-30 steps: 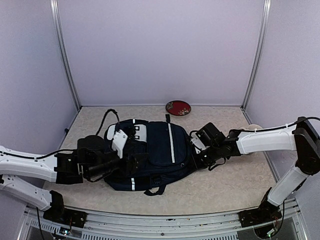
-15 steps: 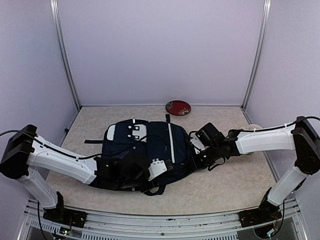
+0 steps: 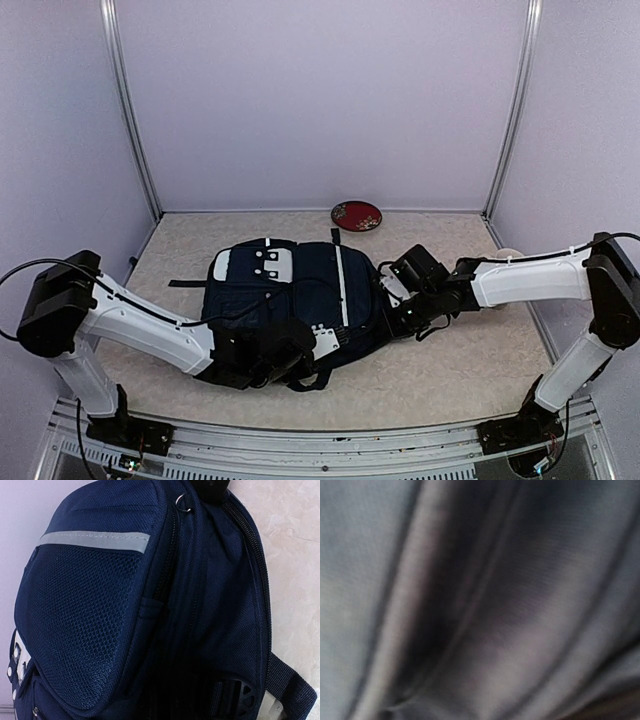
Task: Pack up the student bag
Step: Hold the largest pocket of the student bag, then zip the student bag into the largest pocket of the bag, then adjust the student bag at the center of the board.
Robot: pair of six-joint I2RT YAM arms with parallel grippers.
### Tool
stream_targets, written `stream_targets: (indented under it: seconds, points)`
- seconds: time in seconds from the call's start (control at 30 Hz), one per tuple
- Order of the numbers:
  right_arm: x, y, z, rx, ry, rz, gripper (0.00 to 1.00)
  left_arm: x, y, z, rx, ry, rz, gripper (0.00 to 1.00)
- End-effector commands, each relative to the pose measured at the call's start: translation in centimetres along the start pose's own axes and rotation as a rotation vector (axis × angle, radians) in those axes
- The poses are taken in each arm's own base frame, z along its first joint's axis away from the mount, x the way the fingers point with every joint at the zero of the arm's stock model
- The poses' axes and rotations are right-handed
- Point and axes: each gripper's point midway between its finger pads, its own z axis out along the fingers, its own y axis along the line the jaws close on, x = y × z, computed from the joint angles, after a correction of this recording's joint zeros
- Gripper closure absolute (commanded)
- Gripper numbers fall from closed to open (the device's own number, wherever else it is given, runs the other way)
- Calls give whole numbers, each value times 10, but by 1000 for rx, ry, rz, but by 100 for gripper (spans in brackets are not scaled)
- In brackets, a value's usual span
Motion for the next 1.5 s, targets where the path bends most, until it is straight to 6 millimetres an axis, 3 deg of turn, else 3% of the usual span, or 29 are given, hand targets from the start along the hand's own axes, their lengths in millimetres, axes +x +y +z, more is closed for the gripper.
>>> stream_targets:
  seconds: [0.0, 0.1, 0.17, 0.57, 0.7, 0.87, 0.97, 1.07, 1.2, 1.3, 1.4, 1.47]
  points:
    - [-3, -36, -16, 210, 13, 16, 100, 25, 21, -7, -104, 64, 17, 100]
    - [0, -78, -30, 419, 50, 29, 100, 33, 16, -18, -65, 70, 45, 100]
    - [-2, -95, -40, 520, 69, 17, 100, 36, 11, -26, -33, 61, 74, 100]
    - [-75, -128, -88, 772, 49, -139, 100, 30, -20, -53, 122, -38, 147, 100]
    - [-108, -139, -85, 805, 27, -205, 100, 17, -25, -69, 170, -139, 145, 100]
    - [-151, -144, -68, 702, -43, -258, 100, 4, -18, -90, 186, -258, 89, 100]
    - [-164, -144, -55, 658, -76, -304, 100, 7, -17, -91, 180, -250, 93, 100]
    - [-159, -127, -31, 530, -54, -322, 100, 5, -13, -88, 155, -249, 63, 100]
    - [-136, -89, -12, 311, -89, -311, 100, 13, 44, -73, 15, -193, -239, 98]
    - [-113, -68, -6, 164, -132, -239, 100, 23, 73, -71, -44, -165, -388, 76]
    - [-84, -40, 3, -19, -167, -133, 100, 13, 71, -86, -1, -162, -452, 41]
    - [-65, -28, 10, -54, -171, -111, 100, 6, 66, -99, 43, -175, -500, 25]
